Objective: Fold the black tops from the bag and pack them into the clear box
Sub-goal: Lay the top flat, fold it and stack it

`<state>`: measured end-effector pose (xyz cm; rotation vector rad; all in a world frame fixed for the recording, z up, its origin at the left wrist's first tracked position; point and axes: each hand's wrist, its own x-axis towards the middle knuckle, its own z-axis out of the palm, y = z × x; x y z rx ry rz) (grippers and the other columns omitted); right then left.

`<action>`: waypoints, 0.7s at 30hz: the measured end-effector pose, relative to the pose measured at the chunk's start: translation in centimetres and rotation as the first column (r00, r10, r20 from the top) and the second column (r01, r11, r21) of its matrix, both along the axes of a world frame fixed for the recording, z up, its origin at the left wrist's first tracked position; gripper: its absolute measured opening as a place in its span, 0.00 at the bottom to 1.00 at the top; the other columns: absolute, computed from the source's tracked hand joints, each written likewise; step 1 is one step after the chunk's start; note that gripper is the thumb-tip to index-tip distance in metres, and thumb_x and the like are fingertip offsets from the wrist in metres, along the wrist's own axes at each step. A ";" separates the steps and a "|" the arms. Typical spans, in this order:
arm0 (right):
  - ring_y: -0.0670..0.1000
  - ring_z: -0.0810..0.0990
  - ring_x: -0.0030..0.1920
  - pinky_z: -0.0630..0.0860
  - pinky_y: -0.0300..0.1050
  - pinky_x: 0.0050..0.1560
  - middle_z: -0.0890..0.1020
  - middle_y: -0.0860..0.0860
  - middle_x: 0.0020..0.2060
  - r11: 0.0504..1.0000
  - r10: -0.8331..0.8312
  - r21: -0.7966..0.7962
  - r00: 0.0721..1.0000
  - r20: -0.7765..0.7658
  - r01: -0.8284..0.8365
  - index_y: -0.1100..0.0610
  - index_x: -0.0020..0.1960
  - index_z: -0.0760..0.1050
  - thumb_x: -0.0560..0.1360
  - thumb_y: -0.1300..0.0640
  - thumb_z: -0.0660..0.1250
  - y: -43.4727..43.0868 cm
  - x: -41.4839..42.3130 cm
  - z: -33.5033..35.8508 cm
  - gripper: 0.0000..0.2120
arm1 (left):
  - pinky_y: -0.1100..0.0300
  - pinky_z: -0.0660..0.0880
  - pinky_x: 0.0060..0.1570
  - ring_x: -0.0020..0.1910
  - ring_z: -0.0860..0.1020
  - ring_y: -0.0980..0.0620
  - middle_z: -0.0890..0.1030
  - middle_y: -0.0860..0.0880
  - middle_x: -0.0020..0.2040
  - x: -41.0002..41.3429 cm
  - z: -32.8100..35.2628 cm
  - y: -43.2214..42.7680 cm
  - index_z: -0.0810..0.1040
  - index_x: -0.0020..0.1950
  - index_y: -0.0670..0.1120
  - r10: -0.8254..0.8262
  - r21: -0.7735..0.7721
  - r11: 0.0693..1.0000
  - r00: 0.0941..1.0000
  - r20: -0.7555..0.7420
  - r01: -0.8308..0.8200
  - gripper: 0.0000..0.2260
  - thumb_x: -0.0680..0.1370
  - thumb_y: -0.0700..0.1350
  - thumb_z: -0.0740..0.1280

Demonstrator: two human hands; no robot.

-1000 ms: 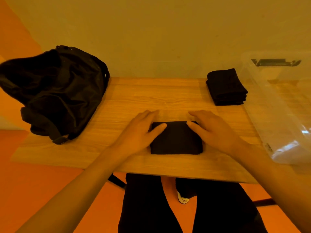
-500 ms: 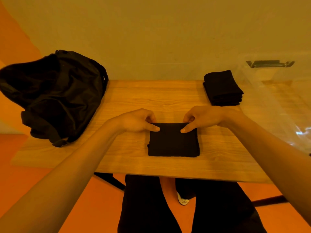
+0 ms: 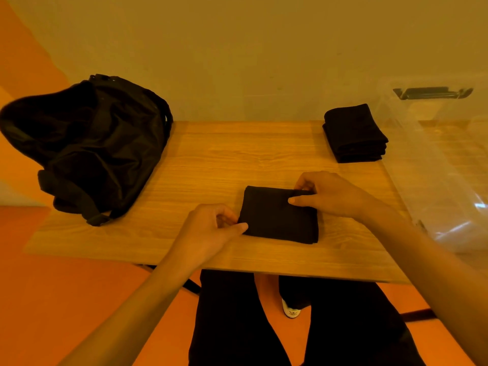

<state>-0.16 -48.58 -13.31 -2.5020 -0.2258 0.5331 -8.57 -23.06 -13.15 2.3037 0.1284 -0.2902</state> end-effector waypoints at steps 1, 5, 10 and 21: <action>0.47 0.75 0.56 0.72 0.40 0.47 0.77 0.46 0.54 1.000 -0.001 0.003 1.000 0.002 0.001 0.49 0.60 0.76 0.76 0.45 0.71 0.0 -0.1 0.0 0.15 | 0.69 0.69 0.40 0.46 0.78 0.60 0.80 0.58 0.45 -0.1 0.0 -0.1 0.82 0.49 0.53 -0.001 0.010 1.000 1.000 0.008 0.001 0.07 0.75 0.51 0.76; 0.46 0.76 0.53 0.74 0.40 0.47 0.78 0.46 0.53 0.999 -0.024 0.040 1.000 0.011 0.024 0.48 0.59 0.76 0.76 0.45 0.71 -0.2 -0.3 -0.2 0.14 | 0.66 0.71 0.40 0.45 0.77 0.52 0.78 0.52 0.46 -0.1 -0.6 -0.4 0.81 0.46 0.53 -0.005 0.004 1.000 0.998 0.062 0.005 0.08 0.73 0.49 0.78; 0.45 0.75 0.52 0.71 0.37 0.44 0.77 0.46 0.53 0.997 -0.040 0.067 0.997 0.066 0.036 0.48 0.58 0.76 0.77 0.46 0.71 -0.1 -0.8 -0.5 0.12 | 0.66 0.69 0.41 0.45 0.77 0.55 0.78 0.51 0.47 -0.4 -1.1 -1.4 0.80 0.48 0.51 0.054 -0.084 0.995 0.997 0.057 -0.049 0.05 0.78 0.50 0.73; 0.47 0.75 0.55 0.73 0.39 0.46 0.77 0.47 0.55 0.999 -0.033 0.028 0.999 0.040 0.031 0.49 0.59 0.76 0.77 0.46 0.71 0.3 -0.7 -0.2 0.14 | 0.58 0.76 0.47 0.50 0.80 0.49 0.83 0.48 0.51 0.5 -1.3 -0.9 0.75 0.58 0.49 0.101 -0.320 0.941 0.994 -0.039 -0.108 0.11 0.78 0.43 0.72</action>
